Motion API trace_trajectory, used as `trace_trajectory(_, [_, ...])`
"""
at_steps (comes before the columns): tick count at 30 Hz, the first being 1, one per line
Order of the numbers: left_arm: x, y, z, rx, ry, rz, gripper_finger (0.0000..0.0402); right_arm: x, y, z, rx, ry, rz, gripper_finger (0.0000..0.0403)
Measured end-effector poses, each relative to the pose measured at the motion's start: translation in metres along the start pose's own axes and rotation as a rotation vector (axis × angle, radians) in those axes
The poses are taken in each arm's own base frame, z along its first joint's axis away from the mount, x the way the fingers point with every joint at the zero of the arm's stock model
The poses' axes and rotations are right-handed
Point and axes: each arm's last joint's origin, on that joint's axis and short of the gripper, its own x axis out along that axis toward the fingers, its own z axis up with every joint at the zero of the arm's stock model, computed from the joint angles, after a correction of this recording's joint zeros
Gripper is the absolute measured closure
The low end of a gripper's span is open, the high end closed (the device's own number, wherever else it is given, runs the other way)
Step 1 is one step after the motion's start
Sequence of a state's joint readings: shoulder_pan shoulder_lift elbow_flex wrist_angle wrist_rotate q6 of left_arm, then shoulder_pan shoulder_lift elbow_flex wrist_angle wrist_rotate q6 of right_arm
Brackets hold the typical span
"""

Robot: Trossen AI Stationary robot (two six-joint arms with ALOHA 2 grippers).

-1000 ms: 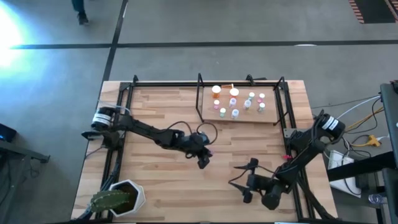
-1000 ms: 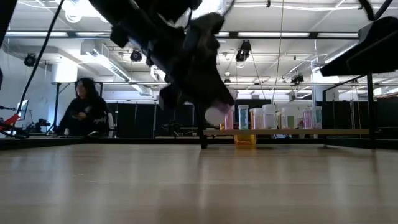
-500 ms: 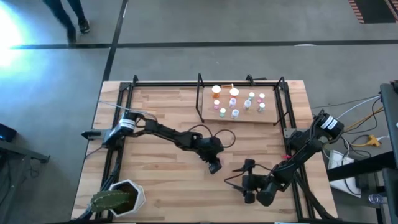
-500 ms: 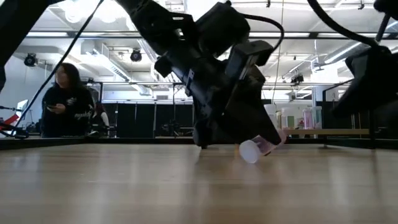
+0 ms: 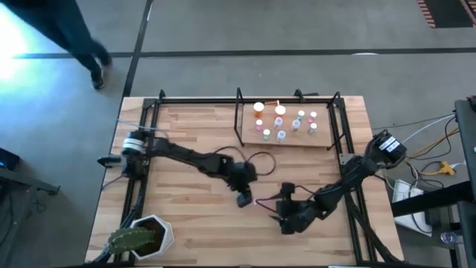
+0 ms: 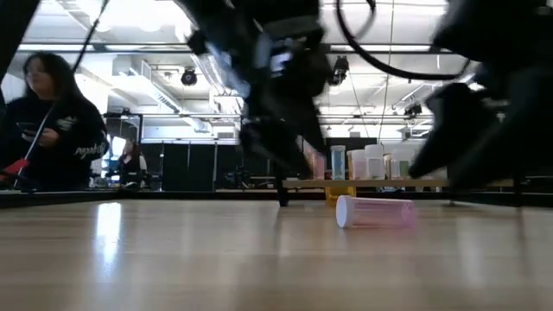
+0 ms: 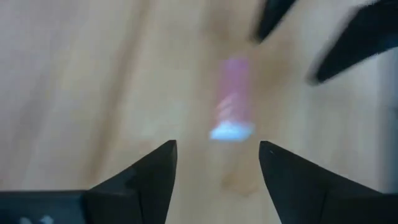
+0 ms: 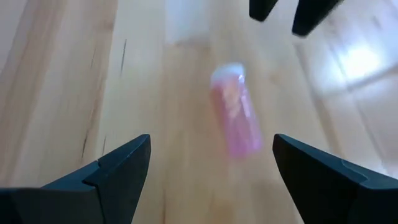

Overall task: Pick and place medicine bottles onto shelf by color
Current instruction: Put the pink pill bottle on the shelf

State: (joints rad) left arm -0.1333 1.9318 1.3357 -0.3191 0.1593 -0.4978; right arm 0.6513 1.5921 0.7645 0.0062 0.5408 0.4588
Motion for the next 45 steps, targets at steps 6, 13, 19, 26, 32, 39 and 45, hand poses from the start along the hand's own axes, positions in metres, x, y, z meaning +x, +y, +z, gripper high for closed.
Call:
trace_trajectory(6, [-0.041,-0.018,-0.05,0.019,-0.169,0.352,0.019,0.024,-0.008,0.027,-0.026,0.027,0.009,0.0088])
trace_trajectory(13, [-0.053,-0.021,-0.105,-0.054,-0.353,0.386,0.019,0.048,-0.02,0.053,-0.066,0.226,-0.037,0.0159])
trace_trajectory(19, [-0.044,-0.011,-0.127,-0.077,-0.455,0.287,0.019,0.068,-0.021,0.072,-0.109,0.349,0.098,0.0215])
trace_trajectory(26, [-0.038,-0.006,-0.133,-0.088,-0.484,0.262,0.019,0.077,-0.02,0.081,-0.163,0.376,0.118,0.0277])
trace_trajectory(32, [-0.038,-0.007,-0.134,-0.085,-0.483,0.256,0.019,0.053,-0.034,0.075,-0.146,0.33,0.047,0.0309])
trace_trajectory(39, [-0.038,-0.007,-0.135,-0.082,-0.482,0.257,0.019,-0.006,-0.072,0.04,0.073,0.044,-0.085,0.0295])
trace_trajectory(45, [-0.038,-0.007,-0.134,-0.076,-0.493,0.263,0.019,-0.055,-0.118,-0.006,0.307,-0.215,-0.432,0.0299])
